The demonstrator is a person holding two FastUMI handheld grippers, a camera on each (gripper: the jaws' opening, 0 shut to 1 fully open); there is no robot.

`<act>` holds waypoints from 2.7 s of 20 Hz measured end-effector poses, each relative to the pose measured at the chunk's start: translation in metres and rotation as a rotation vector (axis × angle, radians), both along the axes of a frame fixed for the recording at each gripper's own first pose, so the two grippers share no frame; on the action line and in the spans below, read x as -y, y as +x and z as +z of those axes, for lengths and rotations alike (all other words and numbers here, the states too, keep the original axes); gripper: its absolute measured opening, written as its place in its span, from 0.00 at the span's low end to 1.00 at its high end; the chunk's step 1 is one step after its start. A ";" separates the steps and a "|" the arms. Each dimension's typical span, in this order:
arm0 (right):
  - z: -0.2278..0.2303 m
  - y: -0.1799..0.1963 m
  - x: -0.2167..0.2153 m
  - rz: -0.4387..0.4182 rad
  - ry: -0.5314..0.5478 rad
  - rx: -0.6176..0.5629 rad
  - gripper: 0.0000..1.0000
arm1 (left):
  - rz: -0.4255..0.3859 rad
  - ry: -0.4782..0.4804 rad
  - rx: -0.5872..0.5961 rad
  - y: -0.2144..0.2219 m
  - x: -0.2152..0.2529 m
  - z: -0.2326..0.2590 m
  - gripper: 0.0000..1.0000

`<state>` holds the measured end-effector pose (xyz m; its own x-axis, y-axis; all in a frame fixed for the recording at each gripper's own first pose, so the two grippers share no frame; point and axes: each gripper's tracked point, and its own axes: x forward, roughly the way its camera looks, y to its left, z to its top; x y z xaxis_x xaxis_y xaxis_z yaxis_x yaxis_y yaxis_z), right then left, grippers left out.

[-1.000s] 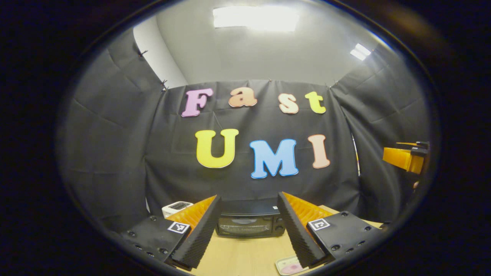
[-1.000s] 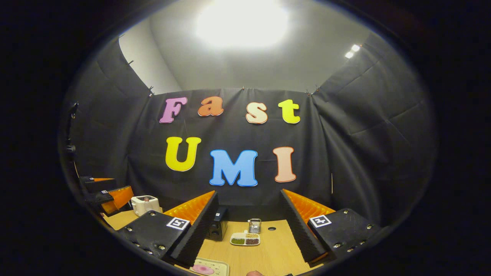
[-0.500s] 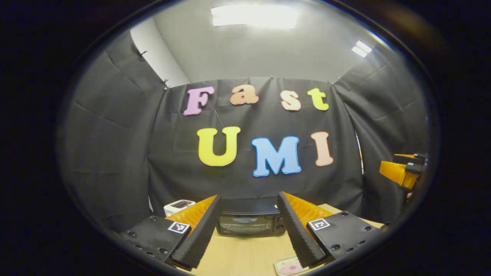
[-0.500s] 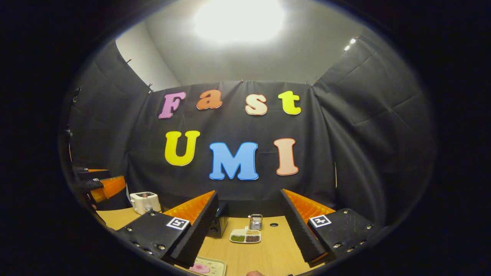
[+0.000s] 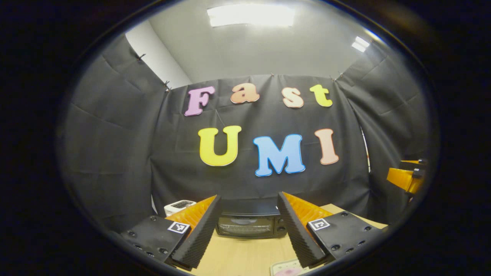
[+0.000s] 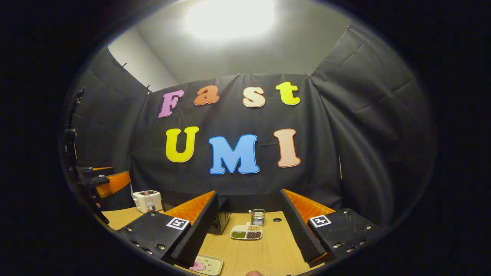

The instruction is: Open the electric oven with the left hand, put the food in, and close the electric oven.

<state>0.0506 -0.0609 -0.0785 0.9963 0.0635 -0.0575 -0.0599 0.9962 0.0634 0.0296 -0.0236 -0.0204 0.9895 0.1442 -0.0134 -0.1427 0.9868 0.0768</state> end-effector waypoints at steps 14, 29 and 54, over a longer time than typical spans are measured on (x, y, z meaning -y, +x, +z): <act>0.006 0.035 0.004 -0.141 -0.029 0.031 0.98 | -0.046 -0.015 -0.063 0.161 -0.044 -0.088 1.00; -0.020 0.067 -0.022 -0.266 -0.128 -0.066 0.98 | -0.120 -0.045 -0.259 0.288 -0.075 -0.254 0.97; -0.025 0.046 -0.030 -0.161 -0.116 -0.115 0.98 | -0.055 -0.035 -0.377 0.188 -0.070 -0.325 0.93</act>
<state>0.0967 -0.0314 -0.1036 0.9795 -0.1098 -0.1687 0.1018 0.9933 -0.0552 0.2171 0.0466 -0.3455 0.9205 0.0835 -0.3817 -0.0574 0.9952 0.0794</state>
